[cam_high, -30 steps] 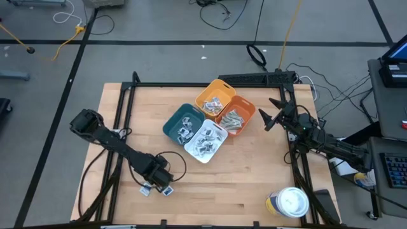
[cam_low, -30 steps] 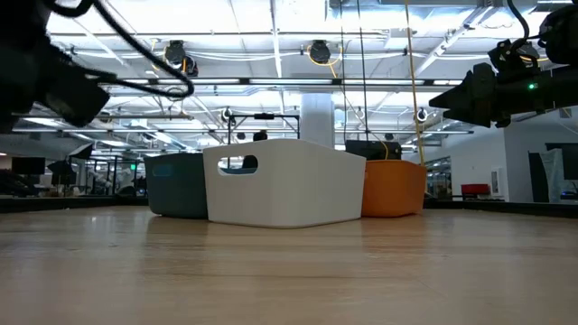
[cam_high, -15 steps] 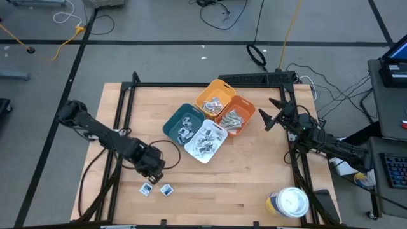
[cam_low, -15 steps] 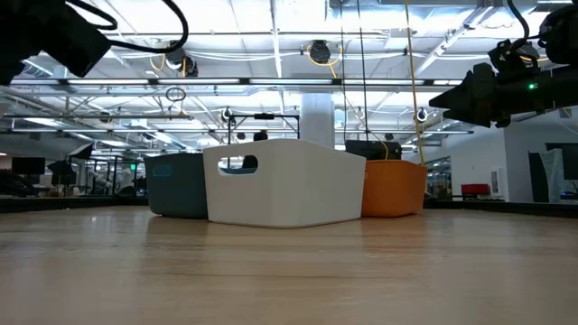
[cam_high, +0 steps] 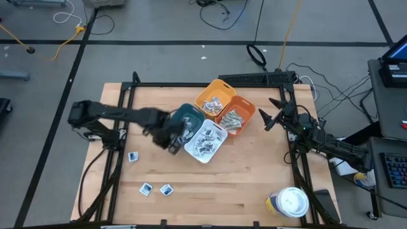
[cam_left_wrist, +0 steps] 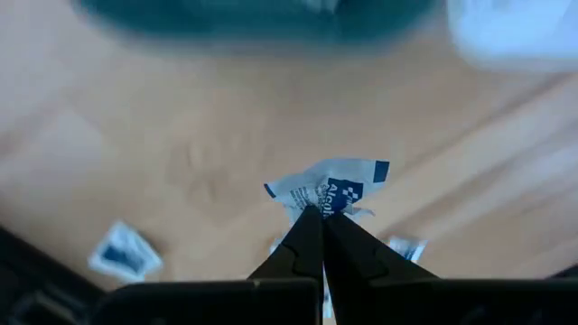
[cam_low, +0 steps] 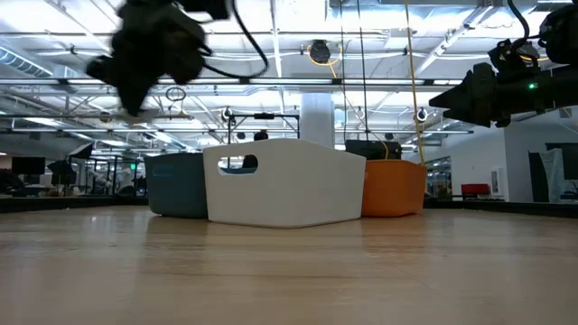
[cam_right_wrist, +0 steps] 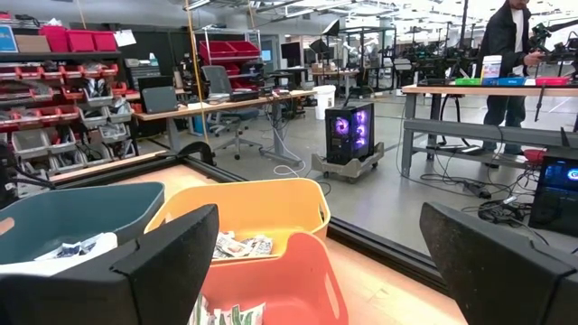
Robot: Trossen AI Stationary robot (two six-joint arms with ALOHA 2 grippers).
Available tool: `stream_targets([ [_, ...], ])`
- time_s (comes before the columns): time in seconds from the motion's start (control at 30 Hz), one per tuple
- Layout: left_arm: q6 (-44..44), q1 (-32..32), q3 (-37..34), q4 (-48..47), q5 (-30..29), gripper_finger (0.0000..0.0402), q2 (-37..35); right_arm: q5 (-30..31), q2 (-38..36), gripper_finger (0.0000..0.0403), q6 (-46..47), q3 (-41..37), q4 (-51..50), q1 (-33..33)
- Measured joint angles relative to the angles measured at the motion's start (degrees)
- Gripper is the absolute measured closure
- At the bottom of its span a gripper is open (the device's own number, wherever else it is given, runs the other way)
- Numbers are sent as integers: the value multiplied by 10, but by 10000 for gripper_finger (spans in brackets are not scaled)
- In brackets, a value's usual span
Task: Pick & Place First Aid Supplies
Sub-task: Put the blue alcohol pad into the blue bin
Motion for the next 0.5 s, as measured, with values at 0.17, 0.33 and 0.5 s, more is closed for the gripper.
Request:
stream_targets([
  [0.17,91,85,78,-26,-1,401,67,0,0,25,0,0,0,0],
  [0.33,164,143,149,-41,-5,401,126,0,0,25,0,0,0,0],
  [0.5,197,178,186,-39,-16,401,160,0,0,25,0,0,0,0],
])
